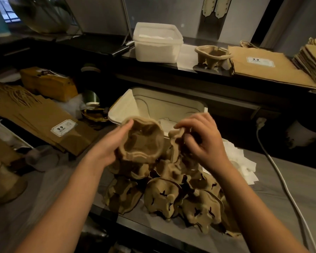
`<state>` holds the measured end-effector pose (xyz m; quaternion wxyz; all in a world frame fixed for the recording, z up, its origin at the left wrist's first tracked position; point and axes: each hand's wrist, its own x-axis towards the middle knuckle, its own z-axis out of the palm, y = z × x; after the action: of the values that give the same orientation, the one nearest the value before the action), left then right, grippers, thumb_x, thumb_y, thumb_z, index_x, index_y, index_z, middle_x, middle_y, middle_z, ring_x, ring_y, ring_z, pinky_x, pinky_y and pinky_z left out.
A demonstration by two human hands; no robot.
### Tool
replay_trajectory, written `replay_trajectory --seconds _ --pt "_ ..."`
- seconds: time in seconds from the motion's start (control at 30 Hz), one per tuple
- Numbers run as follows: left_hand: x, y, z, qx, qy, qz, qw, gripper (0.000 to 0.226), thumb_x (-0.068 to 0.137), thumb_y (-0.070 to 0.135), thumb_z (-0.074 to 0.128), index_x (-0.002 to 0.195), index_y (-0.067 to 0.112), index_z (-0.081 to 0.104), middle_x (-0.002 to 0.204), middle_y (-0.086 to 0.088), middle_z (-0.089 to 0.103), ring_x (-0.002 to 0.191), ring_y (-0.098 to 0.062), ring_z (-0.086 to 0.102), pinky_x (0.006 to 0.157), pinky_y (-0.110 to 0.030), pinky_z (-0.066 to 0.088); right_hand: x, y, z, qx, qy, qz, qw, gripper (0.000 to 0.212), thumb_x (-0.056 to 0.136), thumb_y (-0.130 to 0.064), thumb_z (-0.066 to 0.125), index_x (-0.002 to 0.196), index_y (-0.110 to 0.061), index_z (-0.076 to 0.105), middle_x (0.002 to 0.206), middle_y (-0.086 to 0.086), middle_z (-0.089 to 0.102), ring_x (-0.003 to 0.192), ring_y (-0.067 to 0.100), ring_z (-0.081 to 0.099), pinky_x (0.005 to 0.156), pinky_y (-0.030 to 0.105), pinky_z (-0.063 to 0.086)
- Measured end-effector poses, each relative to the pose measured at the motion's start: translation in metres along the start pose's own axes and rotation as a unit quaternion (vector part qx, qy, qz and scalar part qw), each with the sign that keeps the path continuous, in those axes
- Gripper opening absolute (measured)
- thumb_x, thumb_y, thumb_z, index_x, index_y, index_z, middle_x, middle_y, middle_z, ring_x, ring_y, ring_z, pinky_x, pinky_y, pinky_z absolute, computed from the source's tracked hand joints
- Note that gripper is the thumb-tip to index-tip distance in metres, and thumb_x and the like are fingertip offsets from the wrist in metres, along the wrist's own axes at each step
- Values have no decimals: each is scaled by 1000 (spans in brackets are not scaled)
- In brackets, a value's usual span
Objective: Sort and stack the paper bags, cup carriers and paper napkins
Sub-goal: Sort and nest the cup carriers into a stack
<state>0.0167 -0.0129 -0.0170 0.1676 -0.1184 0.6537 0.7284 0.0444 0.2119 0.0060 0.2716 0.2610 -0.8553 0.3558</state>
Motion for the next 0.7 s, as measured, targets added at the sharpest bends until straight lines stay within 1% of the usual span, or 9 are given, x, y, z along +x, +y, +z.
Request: replay_trajectory --seconds 0.1,0.17,0.23,0.27,0.33,0.4,0.5,0.63,0.7 --pt "-4 -7 22 -10 -69 -36 997 42 89 50 43 102 17 66 86 -7 71 78 -21 68 63 -28 55 21 -2 -5 -23 -67 -68 995 27 82 -19 44 99 -14 65 90 -1 59 96 9 42 85 24 34" --pt "-4 -12 32 -41 -91 -65 993 49 80 55 51 96 13 70 90 -11 72 81 -23 68 71 -32 53 29 -5 -1 -34 -121 -95 988 29 80 -19 42 100 -14 63 90 -1 59 94 10 42 84 23 33" --pt "-2 -15 39 -45 -108 -79 990 62 70 61 57 106 11 69 108 -17 69 100 -29 65 86 -38 48 31 -7 2 -48 -163 -105 980 31 80 -21 42 103 -15 61 93 -2 60 96 11 42 87 26 32" --pt "-1 -17 42 -47 -123 -77 988 64 69 60 57 109 11 67 109 -17 68 103 -30 63 89 -40 47 30 -7 4 -62 -179 -111 976 32 79 -23 43 105 -15 61 95 -2 61 97 11 42 90 28 31" --pt "0 -20 45 -48 -147 -75 985 56 70 54 52 102 11 67 92 -13 71 89 -25 66 80 -36 50 27 -6 8 -88 -203 -127 967 34 79 -27 43 107 -17 60 96 -2 62 99 11 43 95 30 30" --pt "-3 -21 50 -33 -159 -81 983 42 81 49 46 91 13 66 75 -8 70 73 -19 65 68 -31 48 25 -5 11 -100 -224 -137 960 34 80 -29 42 107 -18 59 95 -1 63 99 12 45 98 29 28" --pt "0 -26 52 -25 -136 -96 986 40 97 39 36 84 12 63 72 -8 63 70 -20 58 64 -31 44 24 -6 13 -96 -239 -155 954 31 80 -30 43 104 -19 59 93 -3 65 97 13 47 100 27 25" --pt "4 -30 53 -21 -126 -119 985 37 93 30 46 68 10 66 63 -6 61 63 -18 56 53 -26 47 22 -8 10 -91 -268 -187 941 21 77 -29 45 91 -20 57 82 -5 62 87 10 43 92 23 26" --pt "4 -29 56 -35 -142 -124 981 29 89 28 49 74 9 64 62 -6 64 62 -18 61 52 -25 50 21 -7 10 -94 -291 -191 933 19 77 -29 46 88 -20 58 81 -5 61 84 11 44 85 18 24"
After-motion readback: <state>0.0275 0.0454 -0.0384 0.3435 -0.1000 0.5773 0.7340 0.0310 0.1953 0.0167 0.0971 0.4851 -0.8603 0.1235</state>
